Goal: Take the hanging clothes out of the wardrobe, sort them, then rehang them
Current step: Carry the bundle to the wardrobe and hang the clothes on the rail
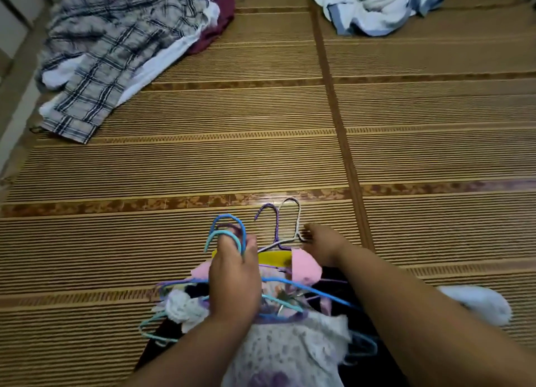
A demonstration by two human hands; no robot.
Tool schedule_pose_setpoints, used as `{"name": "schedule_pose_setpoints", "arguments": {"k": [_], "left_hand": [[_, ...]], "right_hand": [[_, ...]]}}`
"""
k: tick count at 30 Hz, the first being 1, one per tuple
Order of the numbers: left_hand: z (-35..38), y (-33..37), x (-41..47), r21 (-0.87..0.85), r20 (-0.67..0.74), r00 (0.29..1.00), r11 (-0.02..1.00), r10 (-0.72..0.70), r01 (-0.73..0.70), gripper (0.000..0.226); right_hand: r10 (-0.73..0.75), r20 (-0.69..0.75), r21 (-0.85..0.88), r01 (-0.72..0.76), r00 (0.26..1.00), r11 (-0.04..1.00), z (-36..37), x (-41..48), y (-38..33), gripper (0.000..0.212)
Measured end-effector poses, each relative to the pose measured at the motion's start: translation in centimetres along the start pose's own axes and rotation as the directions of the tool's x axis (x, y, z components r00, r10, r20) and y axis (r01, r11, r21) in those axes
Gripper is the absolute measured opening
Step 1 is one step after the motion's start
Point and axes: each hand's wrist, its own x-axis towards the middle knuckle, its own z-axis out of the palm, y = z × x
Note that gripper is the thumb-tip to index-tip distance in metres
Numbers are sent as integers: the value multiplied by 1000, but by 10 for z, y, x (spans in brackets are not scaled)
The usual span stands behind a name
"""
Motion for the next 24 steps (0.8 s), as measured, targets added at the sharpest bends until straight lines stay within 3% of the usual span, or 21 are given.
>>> {"name": "schedule_pose_setpoints", "arguments": {"k": [4, 8, 11, 18, 20, 24], "left_hand": [[-1, -10, -7, -42, 29, 994, 994, 104, -103, 16], [-7, -14, -14, -107, 98, 988, 988, 118, -107, 19], [-15, -16, -20, -141, 142, 983, 986, 112, -92, 21], [-50, 2, -46, -204, 155, 981, 976, 116, -83, 24], [-65, 14, -55, -219, 127, 984, 971, 124, -94, 21], [-98, 47, -78, -284, 104, 986, 954, 132, -98, 21]], "right_hand": [[-9, 17, -217, 12, 1000, 976, 16, 31, -5, 41], [-7, 79, -280, 29, 997, 959, 15, 32, -11, 31], [-48, 107, -194, 69, 993, 979, 5, 11, -14, 28], [-162, 174, 232, 120, 971, 965, -32, -75, -32, 8], [-180, 168, 231, 138, 969, 963, -47, -106, -44, 14], [-215, 137, 203, 185, 967, 962, -74, -166, -70, 9]]}}
